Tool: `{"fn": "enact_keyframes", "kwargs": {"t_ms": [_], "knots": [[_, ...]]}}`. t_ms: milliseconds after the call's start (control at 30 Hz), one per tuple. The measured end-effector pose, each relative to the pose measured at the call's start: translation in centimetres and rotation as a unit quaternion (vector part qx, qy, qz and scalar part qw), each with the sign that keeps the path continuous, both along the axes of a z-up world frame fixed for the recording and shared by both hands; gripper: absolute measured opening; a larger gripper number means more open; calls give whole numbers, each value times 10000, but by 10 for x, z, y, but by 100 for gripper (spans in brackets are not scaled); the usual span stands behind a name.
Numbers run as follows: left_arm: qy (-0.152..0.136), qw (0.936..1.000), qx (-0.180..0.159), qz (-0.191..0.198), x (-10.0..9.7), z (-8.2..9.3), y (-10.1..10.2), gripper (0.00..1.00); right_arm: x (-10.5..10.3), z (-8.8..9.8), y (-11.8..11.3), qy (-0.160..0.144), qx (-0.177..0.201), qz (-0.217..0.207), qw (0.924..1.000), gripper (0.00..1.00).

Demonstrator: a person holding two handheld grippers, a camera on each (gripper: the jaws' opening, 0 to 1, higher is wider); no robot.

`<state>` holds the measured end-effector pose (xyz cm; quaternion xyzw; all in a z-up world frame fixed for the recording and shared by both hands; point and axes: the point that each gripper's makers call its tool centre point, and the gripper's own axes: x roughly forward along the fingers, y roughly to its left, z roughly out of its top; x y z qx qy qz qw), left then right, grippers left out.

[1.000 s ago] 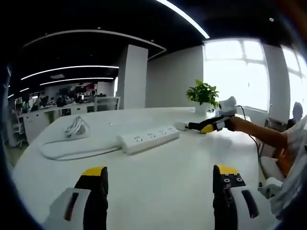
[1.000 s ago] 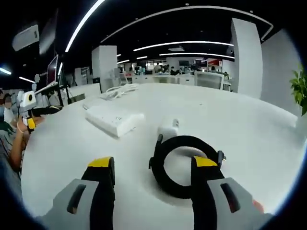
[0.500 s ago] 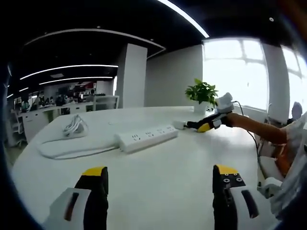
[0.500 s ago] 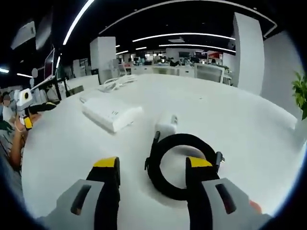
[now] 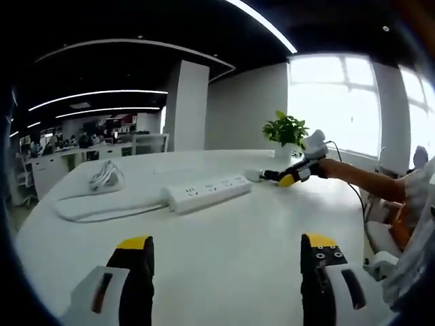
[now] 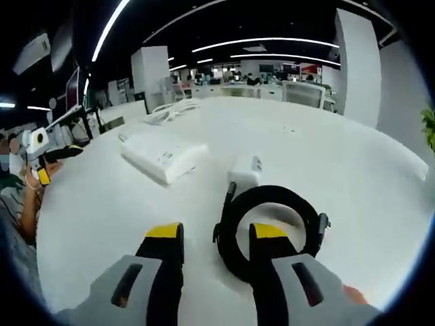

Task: Straighten the power strip on the desk, plug the charger into it

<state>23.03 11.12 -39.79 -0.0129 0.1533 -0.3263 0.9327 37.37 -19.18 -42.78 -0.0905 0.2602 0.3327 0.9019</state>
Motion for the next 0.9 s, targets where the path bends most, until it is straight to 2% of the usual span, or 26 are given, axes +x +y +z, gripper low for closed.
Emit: {"fn": "enact_keyframes", "kwargs": {"t_ms": [267, 367, 500, 600, 667, 800, 900], "knots": [[1, 10000, -66, -6, 0, 0, -1, 91, 2, -3, -6, -15, -145, -8, 9999, 18], [22, 10000, -59, 3, 0, -2, 0, 90, 2, -3, -6, -11, -175, 28, 9998, 17], [39, 10000, -62, 0, 0, -3, -1, 90, 1, -4, -3, -174, -491, 185, 9985, 11], [45, 10000, -83, -7, -1, -4, -1, 90, 2, -1, -1, -211, -565, 201, 9980, 10], [40, 10000, -89, -14, -1, -4, -1, 90, 4, 1, 0, -220, -497, 205, 9983, 9], [47, 9999, -107, -24, -2, -4, -2, 90, 5, 18, 6, -274, 82, 132, 9995, 8], [69, 9999, -102, -30, -3, -6, -2, 90, 3, 31, 9, -177, 577, -2, 9982, 7]]}}
